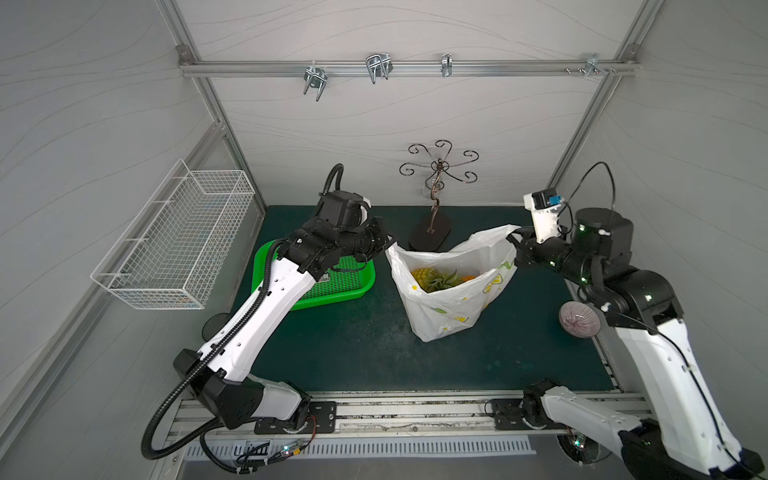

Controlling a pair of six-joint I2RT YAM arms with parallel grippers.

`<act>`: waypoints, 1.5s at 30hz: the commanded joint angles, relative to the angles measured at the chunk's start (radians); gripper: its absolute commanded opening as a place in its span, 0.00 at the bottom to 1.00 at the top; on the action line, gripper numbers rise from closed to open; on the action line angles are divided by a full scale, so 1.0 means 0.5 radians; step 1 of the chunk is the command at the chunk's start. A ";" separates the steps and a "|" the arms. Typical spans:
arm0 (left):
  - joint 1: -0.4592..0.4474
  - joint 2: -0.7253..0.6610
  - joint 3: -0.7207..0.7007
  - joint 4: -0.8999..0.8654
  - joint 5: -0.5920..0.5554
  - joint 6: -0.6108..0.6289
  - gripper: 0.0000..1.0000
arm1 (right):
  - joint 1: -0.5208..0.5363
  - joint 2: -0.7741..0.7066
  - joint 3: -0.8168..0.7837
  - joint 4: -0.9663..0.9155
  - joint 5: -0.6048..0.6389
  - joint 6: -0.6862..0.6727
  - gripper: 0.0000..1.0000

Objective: Place the pineapple into a plastic bag & tie a knot
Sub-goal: Adjust the plastic bag at the center of the board.

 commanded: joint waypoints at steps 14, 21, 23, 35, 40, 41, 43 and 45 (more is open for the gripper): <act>0.155 -0.126 -0.019 0.972 1.358 0.160 0.00 | -0.009 -0.125 -0.178 -0.136 0.424 0.232 0.00; 0.173 -0.236 -0.218 0.438 0.502 0.689 0.00 | -0.009 -0.272 -0.310 0.094 0.229 0.339 0.00; 0.194 -0.180 -0.136 0.296 0.616 0.644 0.00 | -0.009 -0.288 -0.345 0.162 0.126 0.358 0.00; 0.195 -0.484 -0.447 0.142 0.731 0.418 0.67 | -0.006 -0.359 -0.496 0.234 -0.173 0.309 0.00; 0.195 -0.680 -0.495 0.077 0.485 0.527 0.85 | -0.006 -0.370 -0.485 0.211 -0.211 0.298 0.00; 0.195 -0.730 -0.516 0.084 0.423 0.603 0.87 | -0.006 -0.376 -0.484 0.208 -0.223 0.292 0.00; 0.195 -0.823 -0.585 0.136 0.345 0.797 0.89 | -0.006 -0.391 -0.489 0.202 -0.253 0.273 0.00; 0.198 -0.887 -0.665 0.205 0.360 1.026 0.91 | -0.006 -0.411 -0.496 0.189 -0.278 0.243 0.00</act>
